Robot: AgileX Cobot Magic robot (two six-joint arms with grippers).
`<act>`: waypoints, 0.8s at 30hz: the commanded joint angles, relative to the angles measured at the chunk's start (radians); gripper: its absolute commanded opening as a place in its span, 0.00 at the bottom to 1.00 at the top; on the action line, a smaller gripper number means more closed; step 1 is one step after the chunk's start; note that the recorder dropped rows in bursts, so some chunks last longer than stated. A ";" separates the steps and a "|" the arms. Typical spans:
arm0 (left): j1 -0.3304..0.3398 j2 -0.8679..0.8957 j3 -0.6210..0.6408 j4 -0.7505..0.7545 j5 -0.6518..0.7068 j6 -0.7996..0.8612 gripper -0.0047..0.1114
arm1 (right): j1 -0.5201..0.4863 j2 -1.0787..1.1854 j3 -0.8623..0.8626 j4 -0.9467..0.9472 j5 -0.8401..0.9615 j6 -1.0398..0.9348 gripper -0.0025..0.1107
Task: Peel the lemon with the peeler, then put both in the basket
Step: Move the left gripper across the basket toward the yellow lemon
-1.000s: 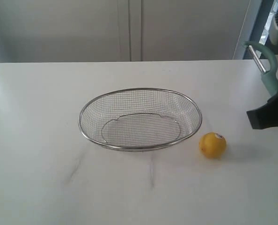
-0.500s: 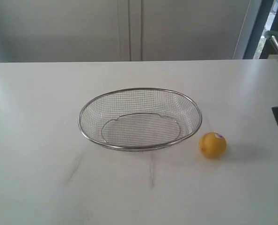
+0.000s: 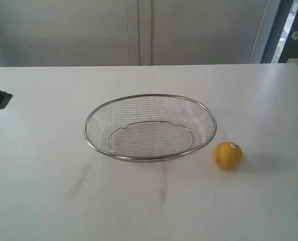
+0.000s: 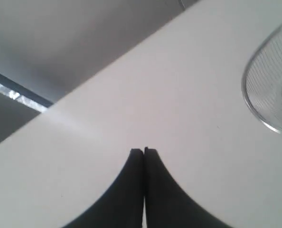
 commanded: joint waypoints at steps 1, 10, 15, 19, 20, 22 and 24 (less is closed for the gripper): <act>-0.018 0.057 -0.121 -0.456 0.136 0.436 0.04 | -0.007 -0.008 0.004 -0.019 0.001 0.005 0.02; -0.018 0.210 -0.152 -0.858 0.132 0.798 0.04 | -0.007 -0.008 0.004 -0.018 -0.002 0.005 0.02; -0.018 0.264 -0.146 -0.909 0.099 0.798 0.04 | -0.007 -0.008 0.004 -0.018 -0.038 0.005 0.02; -0.018 0.286 -0.146 -0.972 0.089 0.812 0.04 | -0.007 -0.008 0.004 -0.018 -0.069 0.005 0.02; -0.018 0.290 -0.146 -0.983 0.085 0.840 0.04 | -0.007 -0.008 0.004 -0.018 -0.069 0.005 0.02; -0.018 0.297 -0.146 -1.004 0.069 0.883 0.04 | -0.007 -0.008 0.004 -0.018 -0.071 0.005 0.02; -0.018 0.303 -0.146 -1.032 0.046 0.913 0.04 | -0.007 -0.008 0.004 -0.018 -0.071 0.005 0.02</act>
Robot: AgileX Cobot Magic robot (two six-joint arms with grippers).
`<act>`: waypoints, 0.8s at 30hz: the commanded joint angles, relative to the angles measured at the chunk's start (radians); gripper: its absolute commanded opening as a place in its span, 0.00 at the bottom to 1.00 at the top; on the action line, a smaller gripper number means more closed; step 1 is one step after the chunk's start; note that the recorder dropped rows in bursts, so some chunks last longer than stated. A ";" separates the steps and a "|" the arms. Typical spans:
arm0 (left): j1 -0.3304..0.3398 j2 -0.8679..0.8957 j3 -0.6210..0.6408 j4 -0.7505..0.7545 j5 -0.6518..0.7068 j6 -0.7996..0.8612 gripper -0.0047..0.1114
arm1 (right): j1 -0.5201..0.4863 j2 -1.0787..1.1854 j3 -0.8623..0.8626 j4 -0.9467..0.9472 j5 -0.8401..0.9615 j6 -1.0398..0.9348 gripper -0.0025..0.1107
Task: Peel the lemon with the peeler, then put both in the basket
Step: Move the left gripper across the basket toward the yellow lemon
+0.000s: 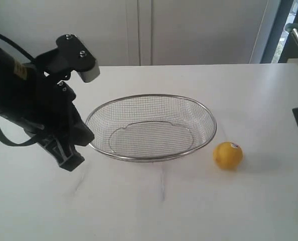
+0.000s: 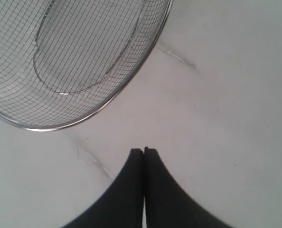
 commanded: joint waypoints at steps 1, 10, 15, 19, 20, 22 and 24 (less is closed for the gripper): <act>-0.005 0.009 0.000 -0.079 -0.044 0.071 0.04 | -0.007 -0.008 0.004 -0.018 -0.014 0.005 0.02; -0.005 0.012 0.000 -0.308 -0.140 0.285 0.04 | -0.007 -0.008 0.004 -0.018 -0.014 0.005 0.02; -0.005 0.018 0.000 -0.434 -0.125 0.400 0.04 | -0.007 -0.008 0.004 -0.018 -0.014 0.005 0.02; -0.005 0.045 -0.014 -0.451 -0.087 0.348 0.04 | -0.007 -0.008 0.004 -0.018 -0.014 0.005 0.02; -0.005 0.056 -0.021 -0.451 -0.070 0.348 0.04 | -0.007 -0.008 0.004 -0.018 -0.014 0.005 0.02; -0.005 0.079 -0.033 -0.458 -0.042 0.348 0.04 | -0.007 -0.008 0.004 -0.018 -0.014 0.005 0.02; -0.005 0.101 -0.053 -0.474 -0.015 0.348 0.04 | -0.007 -0.008 0.004 -0.018 -0.014 0.005 0.02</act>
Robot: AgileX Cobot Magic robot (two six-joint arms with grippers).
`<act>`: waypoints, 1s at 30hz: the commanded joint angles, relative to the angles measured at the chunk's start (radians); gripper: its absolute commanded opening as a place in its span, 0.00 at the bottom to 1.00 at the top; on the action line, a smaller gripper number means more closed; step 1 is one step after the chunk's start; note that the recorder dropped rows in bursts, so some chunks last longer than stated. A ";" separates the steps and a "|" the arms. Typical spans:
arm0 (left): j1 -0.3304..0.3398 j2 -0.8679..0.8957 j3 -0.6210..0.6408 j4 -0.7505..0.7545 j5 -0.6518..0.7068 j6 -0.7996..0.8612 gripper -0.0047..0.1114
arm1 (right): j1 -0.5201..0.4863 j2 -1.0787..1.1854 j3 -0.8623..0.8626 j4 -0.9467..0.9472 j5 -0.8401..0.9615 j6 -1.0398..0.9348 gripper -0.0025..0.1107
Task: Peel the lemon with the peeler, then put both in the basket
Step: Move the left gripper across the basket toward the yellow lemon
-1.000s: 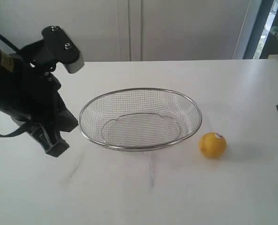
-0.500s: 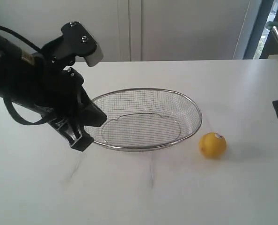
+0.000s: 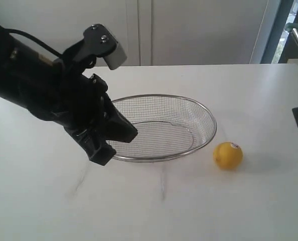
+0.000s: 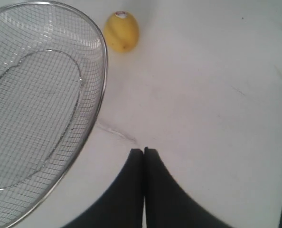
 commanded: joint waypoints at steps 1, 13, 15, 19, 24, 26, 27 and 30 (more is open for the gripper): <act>-0.010 0.044 -0.044 -0.043 0.068 -0.009 0.04 | -0.007 -0.008 0.004 -0.017 -0.011 0.005 0.02; -0.162 0.193 -0.248 -0.012 0.073 -0.013 0.04 | -0.007 -0.008 0.004 -0.015 0.013 0.005 0.02; -0.179 0.227 -0.288 -0.005 0.073 -0.017 0.04 | -0.007 -0.008 0.004 -0.017 0.022 0.005 0.02; -0.214 0.294 -0.367 0.026 0.079 -0.042 0.04 | -0.007 -0.008 0.004 -0.023 0.047 0.017 0.02; -0.248 0.368 -0.459 0.080 0.109 -0.077 0.04 | -0.007 -0.010 0.004 -0.125 0.128 0.127 0.02; -0.260 0.392 -0.492 0.092 0.119 -0.077 0.04 | -0.007 -0.012 0.004 -0.158 0.128 0.162 0.02; -0.265 0.405 -0.514 0.104 0.121 -0.082 0.04 | -0.007 -0.015 0.004 -0.160 0.128 0.166 0.02; -0.289 0.453 -0.593 0.181 0.121 -0.136 0.04 | -0.007 -0.017 0.004 -0.165 0.128 0.171 0.02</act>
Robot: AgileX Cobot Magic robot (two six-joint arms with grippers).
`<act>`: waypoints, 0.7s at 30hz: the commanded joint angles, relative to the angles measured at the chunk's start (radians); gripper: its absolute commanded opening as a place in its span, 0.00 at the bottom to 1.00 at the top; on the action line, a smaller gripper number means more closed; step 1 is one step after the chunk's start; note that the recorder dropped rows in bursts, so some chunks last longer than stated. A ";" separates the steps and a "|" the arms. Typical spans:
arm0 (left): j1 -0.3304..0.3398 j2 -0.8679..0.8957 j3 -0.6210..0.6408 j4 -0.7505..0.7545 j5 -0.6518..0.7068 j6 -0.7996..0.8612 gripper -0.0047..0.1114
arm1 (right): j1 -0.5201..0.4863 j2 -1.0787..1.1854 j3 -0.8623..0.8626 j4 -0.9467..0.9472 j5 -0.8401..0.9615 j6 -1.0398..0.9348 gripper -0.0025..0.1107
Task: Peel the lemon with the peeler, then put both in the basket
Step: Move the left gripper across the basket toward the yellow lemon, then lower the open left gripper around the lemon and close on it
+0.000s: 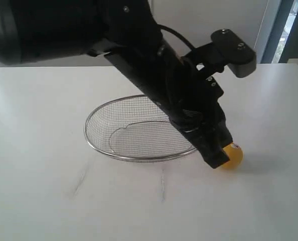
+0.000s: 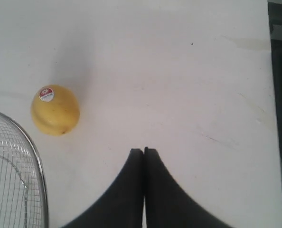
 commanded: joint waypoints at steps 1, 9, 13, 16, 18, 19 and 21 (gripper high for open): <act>-0.036 0.064 -0.114 0.106 0.032 -0.077 0.04 | -0.007 -0.011 0.004 -0.040 0.003 0.033 0.02; -0.065 0.176 -0.312 0.237 0.192 -0.150 0.04 | -0.007 -0.017 0.004 -0.097 0.003 0.074 0.02; -0.065 0.194 -0.313 0.253 0.210 -0.076 0.04 | -0.007 -0.017 0.004 -0.098 0.003 0.074 0.02; -0.065 0.196 -0.313 0.253 0.249 0.073 0.04 | -0.007 -0.017 0.004 -0.099 0.003 0.074 0.02; -0.065 0.196 -0.313 0.253 0.257 0.191 0.04 | -0.007 -0.017 0.004 -0.099 0.003 0.074 0.02; -0.065 0.196 -0.313 0.253 0.257 0.237 0.04 | -0.007 -0.017 0.004 -0.099 0.003 0.074 0.02; -0.065 0.196 -0.313 0.253 0.253 0.305 0.04 | -0.007 -0.017 0.004 -0.096 0.003 0.074 0.02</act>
